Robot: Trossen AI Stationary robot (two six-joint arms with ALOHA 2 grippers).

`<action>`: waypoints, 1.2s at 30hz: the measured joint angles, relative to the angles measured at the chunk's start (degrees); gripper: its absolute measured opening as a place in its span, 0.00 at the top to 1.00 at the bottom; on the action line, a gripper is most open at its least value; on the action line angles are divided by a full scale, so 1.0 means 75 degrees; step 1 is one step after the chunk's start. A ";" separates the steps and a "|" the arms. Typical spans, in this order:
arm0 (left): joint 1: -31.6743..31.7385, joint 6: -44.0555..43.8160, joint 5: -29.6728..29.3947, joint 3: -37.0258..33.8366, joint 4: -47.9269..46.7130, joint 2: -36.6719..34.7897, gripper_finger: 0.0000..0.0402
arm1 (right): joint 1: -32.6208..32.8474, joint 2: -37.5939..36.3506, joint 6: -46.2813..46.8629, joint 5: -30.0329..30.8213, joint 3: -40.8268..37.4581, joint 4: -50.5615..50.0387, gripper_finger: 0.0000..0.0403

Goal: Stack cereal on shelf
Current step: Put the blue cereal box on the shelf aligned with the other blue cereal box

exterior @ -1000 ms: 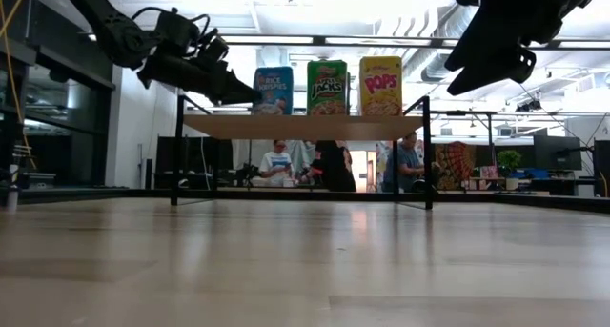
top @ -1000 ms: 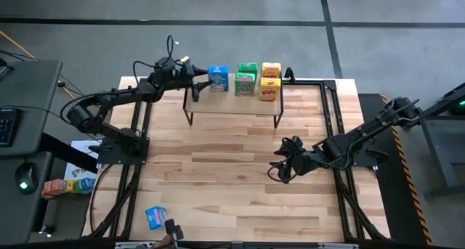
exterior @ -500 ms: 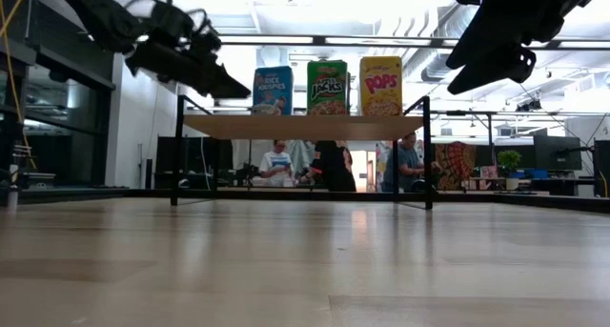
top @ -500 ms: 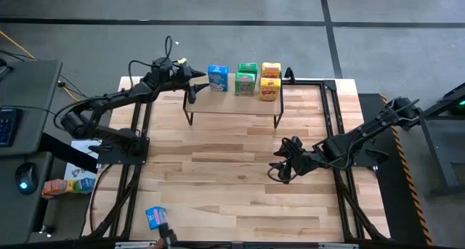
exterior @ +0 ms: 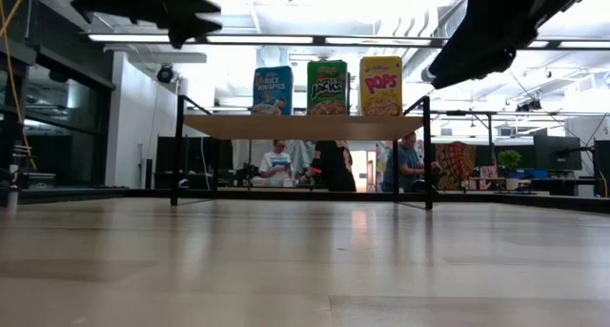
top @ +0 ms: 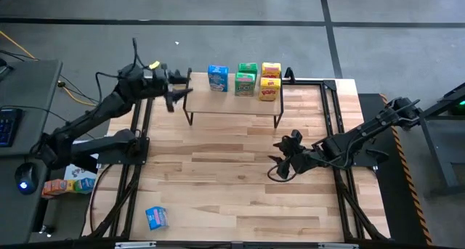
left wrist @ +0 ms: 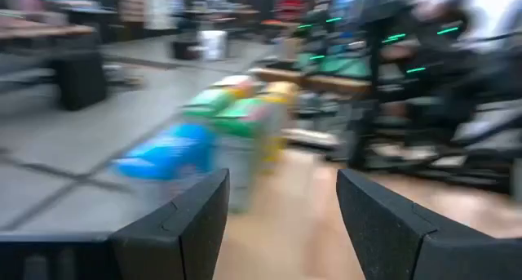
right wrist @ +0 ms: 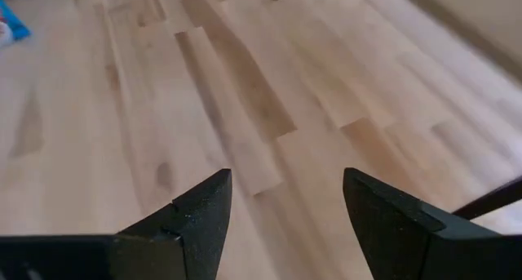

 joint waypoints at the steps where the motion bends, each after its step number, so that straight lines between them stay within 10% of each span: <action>1: -0.0220 -0.0195 0.0117 -0.0053 0.0036 -0.0101 0.46 | -0.0056 0.0000 -0.0181 0.0011 0.0000 0.0000 0.44; 18: -0.5950 0.0340 -0.1246 -0.2224 0.3279 -0.0211 0.46 | -0.0915 0.0002 -0.4495 -0.0699 0.0000 0.3580 0.44; 27: -0.6972 0.0731 -0.4057 -0.2192 0.3227 -0.0252 0.46 | -0.1180 0.0029 -0.5032 -0.0904 0.0000 0.4302 0.44; 36: -0.7420 -0.0110 -0.2450 -0.2014 0.2510 -0.0246 0.45 | -0.1220 0.0029 -0.4835 -0.1078 0.0000 0.4208 0.44</action>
